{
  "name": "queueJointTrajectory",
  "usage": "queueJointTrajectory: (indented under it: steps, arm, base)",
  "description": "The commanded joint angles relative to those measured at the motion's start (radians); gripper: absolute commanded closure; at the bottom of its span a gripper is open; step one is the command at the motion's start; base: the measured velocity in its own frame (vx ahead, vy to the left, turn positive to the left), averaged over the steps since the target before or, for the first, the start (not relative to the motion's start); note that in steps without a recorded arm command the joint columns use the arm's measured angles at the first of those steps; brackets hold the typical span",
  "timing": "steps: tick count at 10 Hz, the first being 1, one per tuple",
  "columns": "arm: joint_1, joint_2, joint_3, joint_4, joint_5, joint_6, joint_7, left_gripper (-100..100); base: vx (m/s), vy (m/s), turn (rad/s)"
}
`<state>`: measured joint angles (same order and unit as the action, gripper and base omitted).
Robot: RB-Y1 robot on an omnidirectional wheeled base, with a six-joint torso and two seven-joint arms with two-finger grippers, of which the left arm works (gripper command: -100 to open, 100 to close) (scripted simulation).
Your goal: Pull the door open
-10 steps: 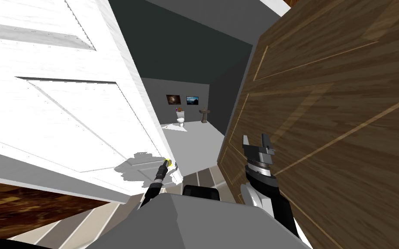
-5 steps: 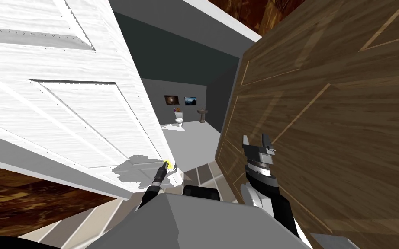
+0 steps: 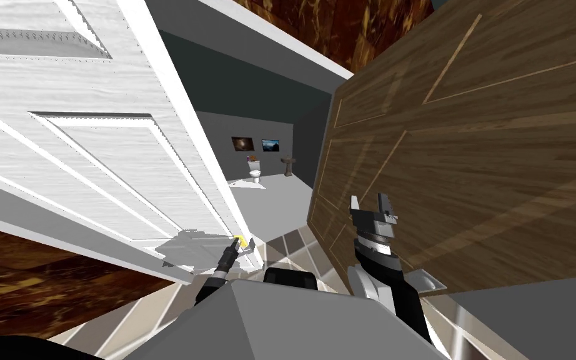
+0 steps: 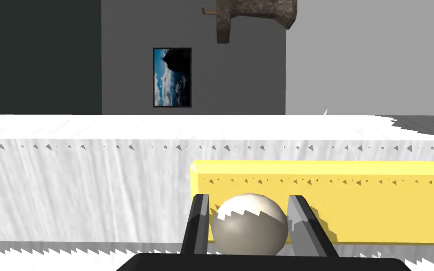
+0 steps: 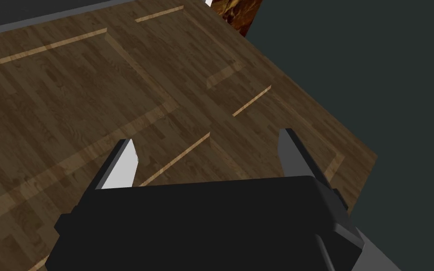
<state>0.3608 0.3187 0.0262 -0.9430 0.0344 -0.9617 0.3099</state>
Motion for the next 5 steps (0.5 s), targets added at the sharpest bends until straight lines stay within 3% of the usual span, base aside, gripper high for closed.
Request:
queueJointTrajectory:
  steps: [1,2,3,5]
  arm:
    - [0.014,0.014,-0.007,0.004,-0.005,-0.028,0.013,100]
    - [0.025,0.023,-0.014,0.004,-0.008,-0.043,0.023,100]
    - [0.02,0.015,-0.014,0.006,-0.008,-0.028,0.016,100]
    - [0.028,0.028,-0.024,0.022,-0.014,-0.059,0.031,100]
  base:
    - [-0.191,0.03,-0.103]
    - [-0.178,0.051,-0.115]
    - [-0.082,0.022,-0.03]
    - [-0.18,0.042,-0.165]
